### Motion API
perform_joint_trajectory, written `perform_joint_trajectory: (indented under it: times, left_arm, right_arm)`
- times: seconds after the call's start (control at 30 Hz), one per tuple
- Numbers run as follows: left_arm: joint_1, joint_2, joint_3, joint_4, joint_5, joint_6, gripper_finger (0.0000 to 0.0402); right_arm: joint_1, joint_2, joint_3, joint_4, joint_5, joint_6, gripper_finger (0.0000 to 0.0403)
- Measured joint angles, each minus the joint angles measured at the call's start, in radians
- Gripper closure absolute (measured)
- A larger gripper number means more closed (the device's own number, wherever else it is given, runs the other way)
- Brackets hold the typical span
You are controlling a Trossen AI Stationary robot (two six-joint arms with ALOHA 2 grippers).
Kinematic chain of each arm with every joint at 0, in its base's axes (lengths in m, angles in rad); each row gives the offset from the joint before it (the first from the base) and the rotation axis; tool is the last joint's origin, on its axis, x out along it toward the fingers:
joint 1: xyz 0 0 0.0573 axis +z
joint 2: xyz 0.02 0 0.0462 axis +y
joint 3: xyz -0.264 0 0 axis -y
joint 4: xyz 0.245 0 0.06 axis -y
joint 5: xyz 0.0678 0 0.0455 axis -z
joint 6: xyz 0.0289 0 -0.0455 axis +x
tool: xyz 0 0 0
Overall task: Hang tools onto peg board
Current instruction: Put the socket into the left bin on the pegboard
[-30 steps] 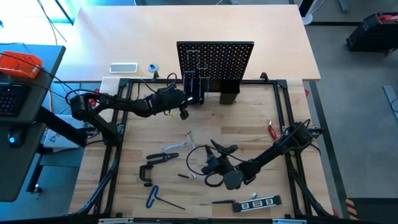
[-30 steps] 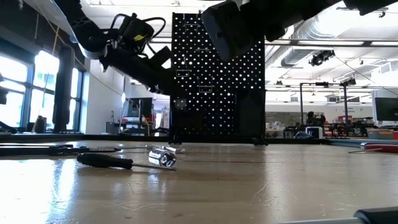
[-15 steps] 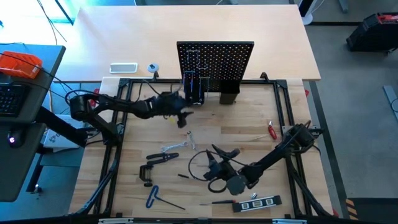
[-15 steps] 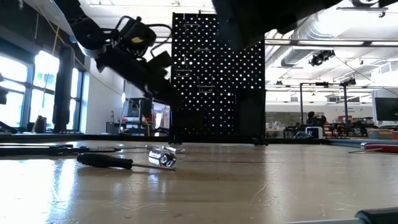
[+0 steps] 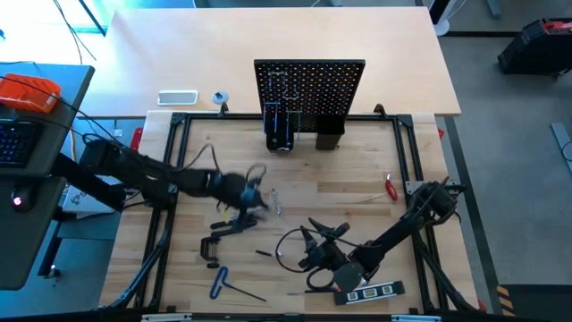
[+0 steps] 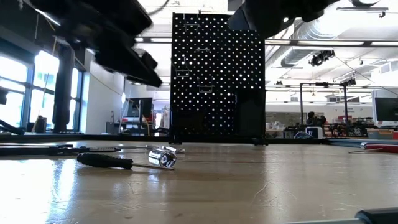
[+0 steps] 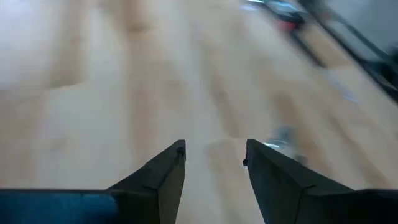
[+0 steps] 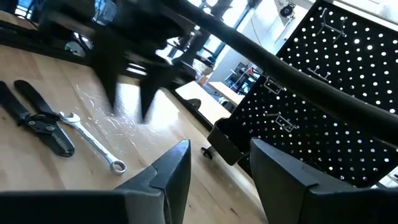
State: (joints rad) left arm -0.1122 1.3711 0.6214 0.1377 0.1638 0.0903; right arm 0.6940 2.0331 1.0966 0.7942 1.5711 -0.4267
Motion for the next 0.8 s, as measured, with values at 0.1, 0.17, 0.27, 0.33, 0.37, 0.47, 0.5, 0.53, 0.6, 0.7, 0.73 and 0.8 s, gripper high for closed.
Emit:
perform_joint_trajectory:
  times: [0.1, 0.17, 0.27, 0.33, 0.37, 0.47, 0.5, 0.53, 0.6, 0.7, 0.73, 0.8]
  left_arm:
    - [-0.107, 0.047, -0.004, 0.043, -0.029, 0.023, 0.0241]
    - [-0.154, 0.089, -0.005, 0.112, -0.061, 0.028, 0.0241]
    - [-0.194, 0.154, -0.004, 0.184, -0.106, 0.043, 0.0241]
    - [-0.203, 0.199, 0.005, 0.211, -0.106, 0.046, 0.0241]
    - [-0.205, 0.217, 0.011, 0.216, -0.106, 0.052, 0.0241]
    - [-0.211, 0.272, 0.049, 0.234, -0.106, 0.083, 0.0241]
    - [-0.213, 0.289, 0.061, 0.232, -0.101, 0.098, 0.0241]
    - [-0.215, 0.31, 0.077, 0.227, -0.094, 0.112, 0.0241]
    - [-0.216, 0.35, 0.111, 0.229, -0.079, 0.146, 0.0241]
    - [-0.216, 0.406, 0.149, 0.211, -0.043, 0.176, 0.0241]
    - [-0.215, 0.423, 0.159, 0.196, -0.038, 0.182, 0.0241]
    - [-0.21, 0.45, 0.179, 0.156, -0.024, 0.192, 0.0241]
  right_arm:
    - [0.011, 0.0, 0.0, -0.006, 0.0, 0.0, 0.0245]
    - [0.02, 0.0, 0.0, -0.005, 0.0, 0.0, 0.0245]
    - [0.034, 0.0, 0.0, -0.005, 0.0, 0.004, 0.0245]
    - [0.046, 0.0, 0.0, -0.005, 0.0, 0.008, 0.0245]
    - [0.051, 0.0, 0.0, -0.005, 0.0, 0.011, 0.0245]
    - [0.071, 0.0, 0.001, -0.008, 0.0, 0.033, 0.0245]
    - [0.077, 0.0, 0.001, -0.014, 0.0, 0.049, 0.0245]
    - [0.083, 0.0, 0.001, -0.026, 0.0, 0.065, 0.0245]
    - [0.091, 0.001, 0.001, -0.04, 0.0, 0.098, 0.0245]
    - [0.101, 0.001, 0.001, -0.075, -0.001, 0.161, 0.0245]
    - [0.103, 0.001, 0.001, -0.08, 0.0, 0.172, 0.0245]
    - [0.11, 0.001, 0.002, -0.103, 0.0, 0.211, 0.0245]
